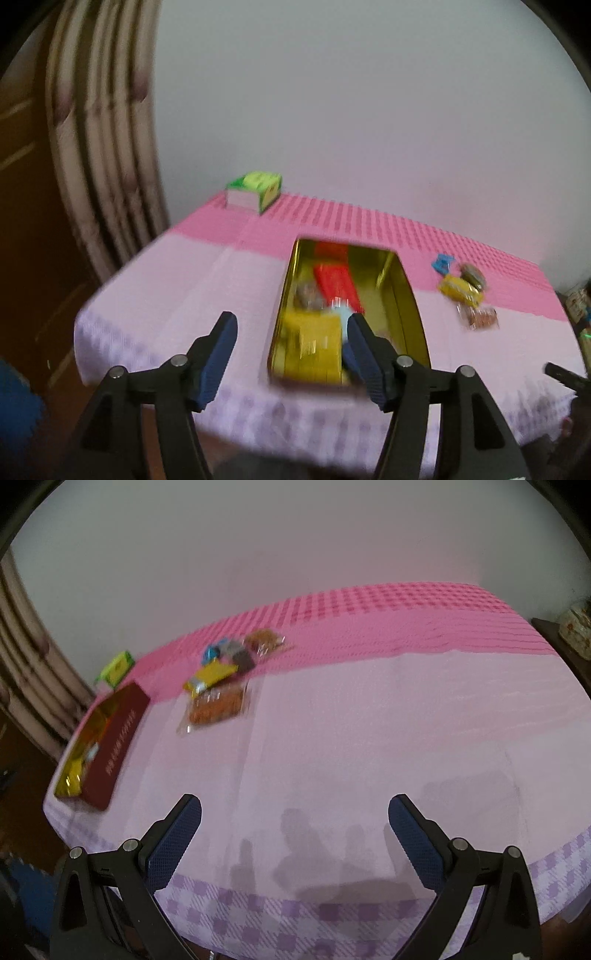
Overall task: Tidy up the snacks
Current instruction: 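Move the right gripper toward the clear bag of twisted pastry, then grasp the clear pastry bag with the right gripper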
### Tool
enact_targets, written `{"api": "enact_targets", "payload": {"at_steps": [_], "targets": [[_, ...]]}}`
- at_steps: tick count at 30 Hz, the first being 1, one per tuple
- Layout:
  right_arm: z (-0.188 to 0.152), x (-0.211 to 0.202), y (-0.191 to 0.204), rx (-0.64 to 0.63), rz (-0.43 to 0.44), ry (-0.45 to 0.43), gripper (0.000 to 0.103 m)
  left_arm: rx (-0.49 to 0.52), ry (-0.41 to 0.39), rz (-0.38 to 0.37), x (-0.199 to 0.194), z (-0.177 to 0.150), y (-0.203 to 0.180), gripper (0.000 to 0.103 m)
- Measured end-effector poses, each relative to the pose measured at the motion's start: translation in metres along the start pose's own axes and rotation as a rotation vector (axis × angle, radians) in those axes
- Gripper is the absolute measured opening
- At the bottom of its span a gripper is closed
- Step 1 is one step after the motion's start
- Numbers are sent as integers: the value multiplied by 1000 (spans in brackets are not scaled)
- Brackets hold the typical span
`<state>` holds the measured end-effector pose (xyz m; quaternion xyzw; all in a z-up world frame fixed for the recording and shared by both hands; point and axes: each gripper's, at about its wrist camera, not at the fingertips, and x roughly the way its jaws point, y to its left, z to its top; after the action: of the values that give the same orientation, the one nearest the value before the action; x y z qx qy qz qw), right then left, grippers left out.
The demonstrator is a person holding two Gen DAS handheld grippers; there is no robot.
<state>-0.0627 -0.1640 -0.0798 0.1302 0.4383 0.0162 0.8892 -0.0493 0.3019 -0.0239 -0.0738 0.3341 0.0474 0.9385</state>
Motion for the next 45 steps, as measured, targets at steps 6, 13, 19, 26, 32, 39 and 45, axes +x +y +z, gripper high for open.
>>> {"api": "enact_targets", "payload": {"at_steps": [6,13,19,26,32,39,45], "targets": [[-6,20,39,-126,-42,29,101,-19,23,-38,-5,-20,-9,63],[20,57,103,-288,-11,27,101,-3,-7,-142,-16,-19,-18,63],[62,108,117,-250,-68,48,101,-50,7,-151,-16,-20,-10,63],[87,148,106,-235,-85,124,101,-32,28,-150,-11,-21,-16,63],[90,152,111,-291,-86,110,71,-11,30,-148,-10,-22,-20,63],[72,128,105,-306,-88,75,68,1,24,-138,-12,-24,-24,63],[57,90,83,-250,-94,43,68,7,-4,-117,-18,-23,-24,63]]}}
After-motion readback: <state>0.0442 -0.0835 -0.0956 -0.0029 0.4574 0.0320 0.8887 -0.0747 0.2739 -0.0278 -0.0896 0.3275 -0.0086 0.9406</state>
